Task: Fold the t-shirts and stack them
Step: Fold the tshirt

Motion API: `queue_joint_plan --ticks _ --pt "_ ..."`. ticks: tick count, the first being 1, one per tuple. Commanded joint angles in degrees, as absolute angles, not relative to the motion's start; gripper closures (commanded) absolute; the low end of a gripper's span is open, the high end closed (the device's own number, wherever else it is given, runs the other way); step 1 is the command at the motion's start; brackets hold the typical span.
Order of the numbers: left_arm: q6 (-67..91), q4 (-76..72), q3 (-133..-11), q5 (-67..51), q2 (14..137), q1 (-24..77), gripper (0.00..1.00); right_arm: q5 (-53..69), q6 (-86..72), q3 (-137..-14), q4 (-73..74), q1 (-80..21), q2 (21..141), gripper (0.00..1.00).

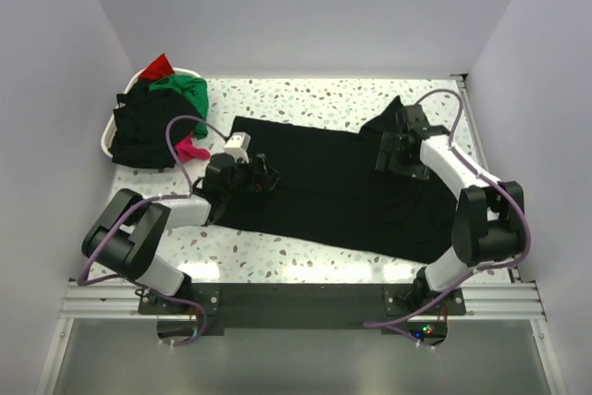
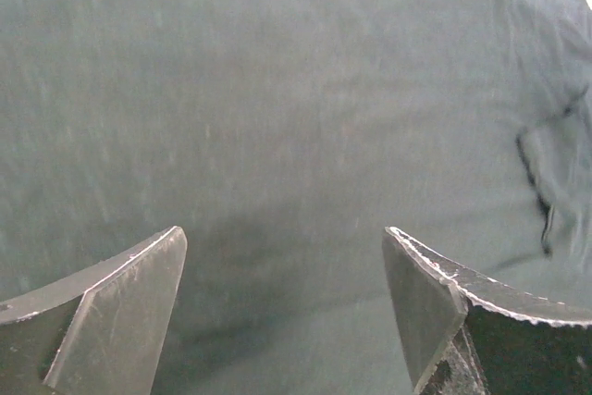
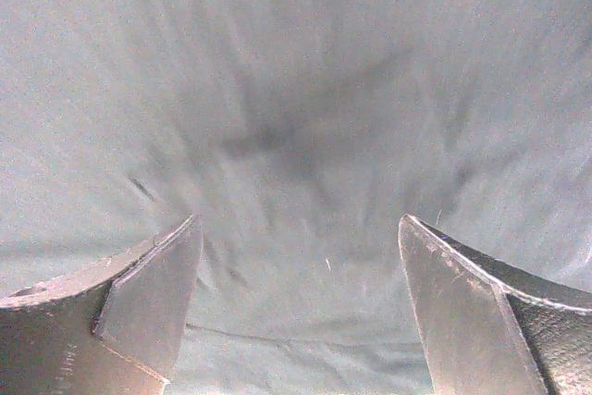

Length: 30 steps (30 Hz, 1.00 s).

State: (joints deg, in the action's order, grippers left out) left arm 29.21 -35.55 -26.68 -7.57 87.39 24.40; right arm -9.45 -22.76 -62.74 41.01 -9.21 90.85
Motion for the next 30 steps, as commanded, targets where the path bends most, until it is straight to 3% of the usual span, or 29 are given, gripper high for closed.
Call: queue_joint_plan --ticks 1,8,19,30 --pt "27.16 -31.21 -33.64 -5.01 85.95 23.73 0.08 -8.01 -21.27 -71.09 39.21 -6.42 94.02 0.11" --pt "24.79 -29.01 -42.62 -5.62 89.38 19.0 0.08 -1.15 -22.76 -88.55 31.03 -1.85 108.59 0.21" --pt "22.5 -26.19 -52.38 -7.03 95.27 13.27 0.08 -2.1 -26.63 -117.13 31.11 -0.97 132.0 0.37" --pt "21.01 -24.87 -54.67 -7.21 97.91 12.04 0.08 -6.15 -26.98 -124.72 32.43 -0.88 140.45 0.4"
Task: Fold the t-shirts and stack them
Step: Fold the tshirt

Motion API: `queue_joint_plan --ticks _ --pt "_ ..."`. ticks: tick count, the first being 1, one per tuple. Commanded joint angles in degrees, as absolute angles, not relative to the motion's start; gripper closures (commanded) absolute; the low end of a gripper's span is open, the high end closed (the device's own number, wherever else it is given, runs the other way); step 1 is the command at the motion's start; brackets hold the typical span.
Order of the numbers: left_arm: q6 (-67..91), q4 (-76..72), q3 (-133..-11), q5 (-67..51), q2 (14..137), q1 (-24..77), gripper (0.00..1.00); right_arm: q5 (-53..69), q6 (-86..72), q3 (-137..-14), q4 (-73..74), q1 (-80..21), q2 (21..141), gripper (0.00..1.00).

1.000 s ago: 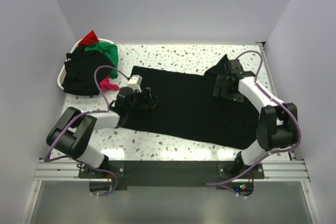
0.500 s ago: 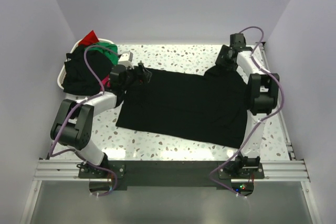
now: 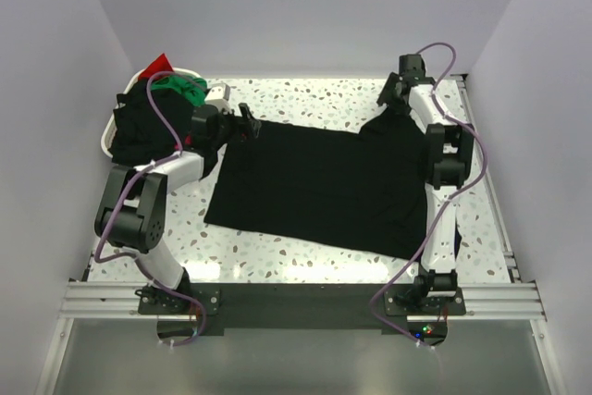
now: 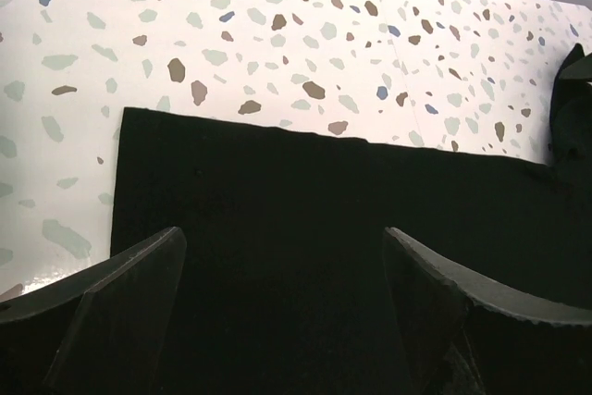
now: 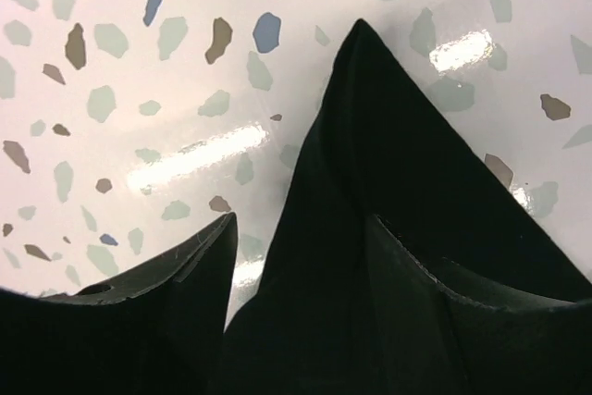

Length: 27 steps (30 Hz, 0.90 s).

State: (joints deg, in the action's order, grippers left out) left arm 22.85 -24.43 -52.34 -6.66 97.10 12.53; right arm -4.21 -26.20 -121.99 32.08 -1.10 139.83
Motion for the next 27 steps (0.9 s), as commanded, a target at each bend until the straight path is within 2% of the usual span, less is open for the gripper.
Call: queue_joint_plan --ticks 1,7,10,15,18,22,27 --pt "21.09 -24.87 -54.67 -7.21 98.0 11.95 0.08 -5.72 -26.9 -124.54 32.0 -0.62 140.8 0.4" --pt "21.0 -24.87 -54.84 -6.86 98.09 11.95 0.08 -3.78 -27.33 -124.11 30.68 -0.44 141.33 0.44" --pt "20.92 -24.87 -54.76 -6.68 98.17 11.95 0.08 -2.81 -27.51 -123.75 30.06 -0.44 141.33 0.52" --pt "20.92 -24.0 -55.72 -5.63 99.32 11.87 0.08 -2.46 -27.42 -123.14 29.97 -0.35 140.1 0.73" --pt "20.83 -23.91 -55.9 -5.63 99.67 11.78 0.08 -3.42 -27.25 -121.56 29.62 -0.26 138.52 0.78" --pt "20.83 -23.73 -56.34 -5.19 100.02 11.43 0.08 -3.34 -26.89 -120.5 29.18 -0.18 136.5 1.0" --pt "20.04 -21.89 -58.97 -2.21 102.3 11.25 0.08 -3.43 -26.72 -118.23 29.1 -0.18 133.95 1.0"
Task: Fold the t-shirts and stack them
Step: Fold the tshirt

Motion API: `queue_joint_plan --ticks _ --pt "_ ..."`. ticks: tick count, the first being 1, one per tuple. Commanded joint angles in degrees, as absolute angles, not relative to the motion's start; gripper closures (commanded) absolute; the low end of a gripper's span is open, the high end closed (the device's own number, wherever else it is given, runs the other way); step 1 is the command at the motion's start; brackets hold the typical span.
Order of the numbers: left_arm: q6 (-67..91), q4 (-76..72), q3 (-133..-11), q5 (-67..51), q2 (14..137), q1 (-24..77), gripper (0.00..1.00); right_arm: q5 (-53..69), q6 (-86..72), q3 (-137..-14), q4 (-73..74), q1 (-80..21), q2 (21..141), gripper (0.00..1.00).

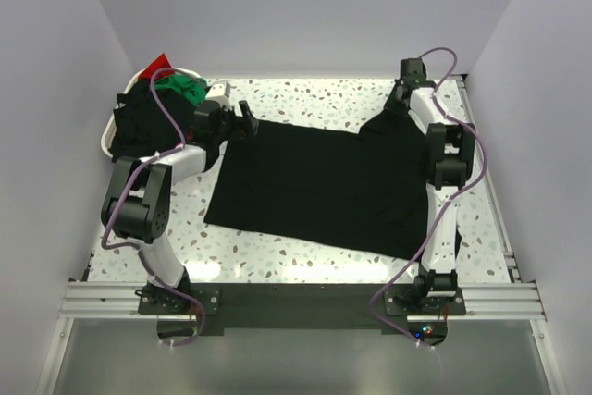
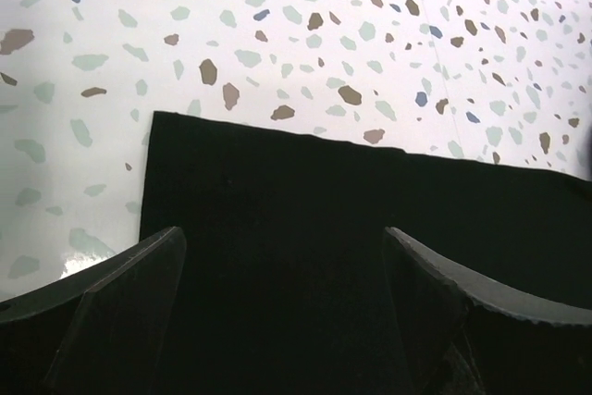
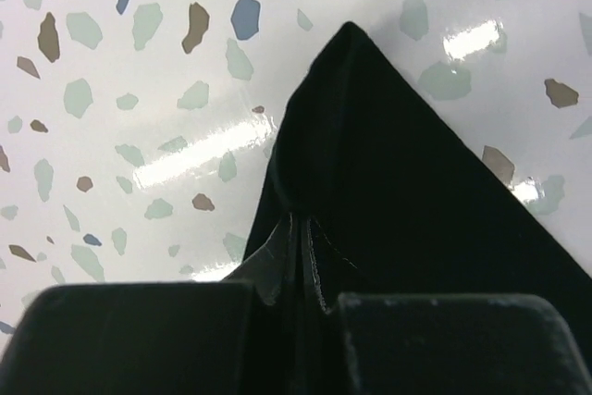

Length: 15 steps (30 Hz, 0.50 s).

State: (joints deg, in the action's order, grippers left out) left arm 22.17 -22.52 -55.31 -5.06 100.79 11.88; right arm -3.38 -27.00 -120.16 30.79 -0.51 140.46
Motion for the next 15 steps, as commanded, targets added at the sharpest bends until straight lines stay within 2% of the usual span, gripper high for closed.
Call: queue_joint_plan --ticks 1,7,14,15 --pt "19.87 -20.93 -59.58 -1.59 102.74 11.16 0.08 -3.51 -26.81 -117.34 28.83 -0.09 133.25 1.0" --pt "17.23 -16.01 -67.66 3.69 109.06 11.16 0.11 -4.3 -26.37 -111.98 28.13 -0.17 127.71 1.0" --pt "15.29 -11.52 -79.27 6.68 117.94 10.81 0.28 -5.1 -25.05 -108.99 28.21 -0.18 124.1 1.0" --pt "15.21 -11.34 -80.06 6.77 118.65 10.64 0.33 -5.1 -24.96 -108.72 28.39 -0.18 123.93 1.0"
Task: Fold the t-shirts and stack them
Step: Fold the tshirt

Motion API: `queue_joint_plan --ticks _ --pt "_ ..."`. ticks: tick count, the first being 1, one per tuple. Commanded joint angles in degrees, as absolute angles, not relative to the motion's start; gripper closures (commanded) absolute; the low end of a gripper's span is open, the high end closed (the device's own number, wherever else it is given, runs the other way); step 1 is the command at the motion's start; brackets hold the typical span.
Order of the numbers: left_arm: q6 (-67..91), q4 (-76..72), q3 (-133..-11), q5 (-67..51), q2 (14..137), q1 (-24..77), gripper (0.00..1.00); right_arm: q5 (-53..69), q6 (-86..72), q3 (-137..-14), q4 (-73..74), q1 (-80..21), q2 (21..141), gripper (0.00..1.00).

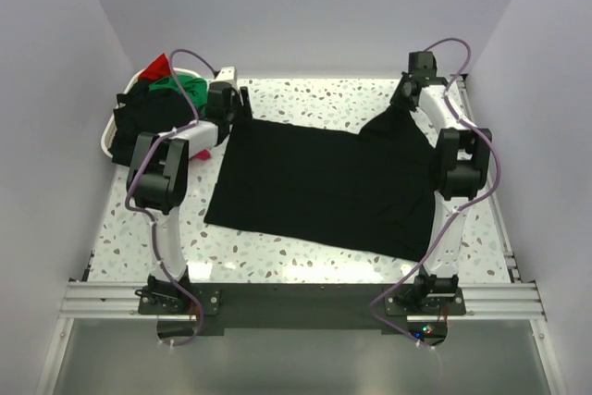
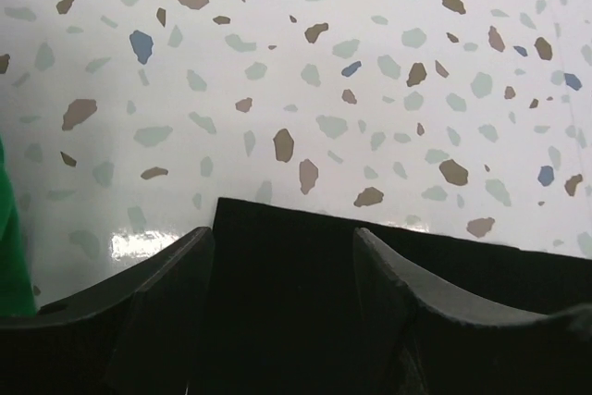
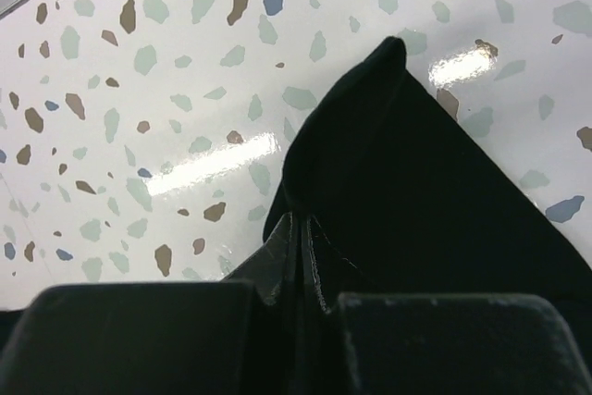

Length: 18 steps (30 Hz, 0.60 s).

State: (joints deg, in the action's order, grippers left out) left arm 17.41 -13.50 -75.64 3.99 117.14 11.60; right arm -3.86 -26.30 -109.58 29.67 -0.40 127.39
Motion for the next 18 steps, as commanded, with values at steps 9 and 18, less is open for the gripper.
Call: queue_joint_plan --ticks 9,18 --pt "14.94 -6.07 -87.1 8.26 124.89 9.49 0.41 -4.66 -24.35 -107.05 28.21 1.49 123.22 1.0" --pt "15.56 -1.85 -91.32 6.51 127.97 9.05 0.45 -3.96 -24.17 -105.38 27.42 1.85 122.34 1.0"
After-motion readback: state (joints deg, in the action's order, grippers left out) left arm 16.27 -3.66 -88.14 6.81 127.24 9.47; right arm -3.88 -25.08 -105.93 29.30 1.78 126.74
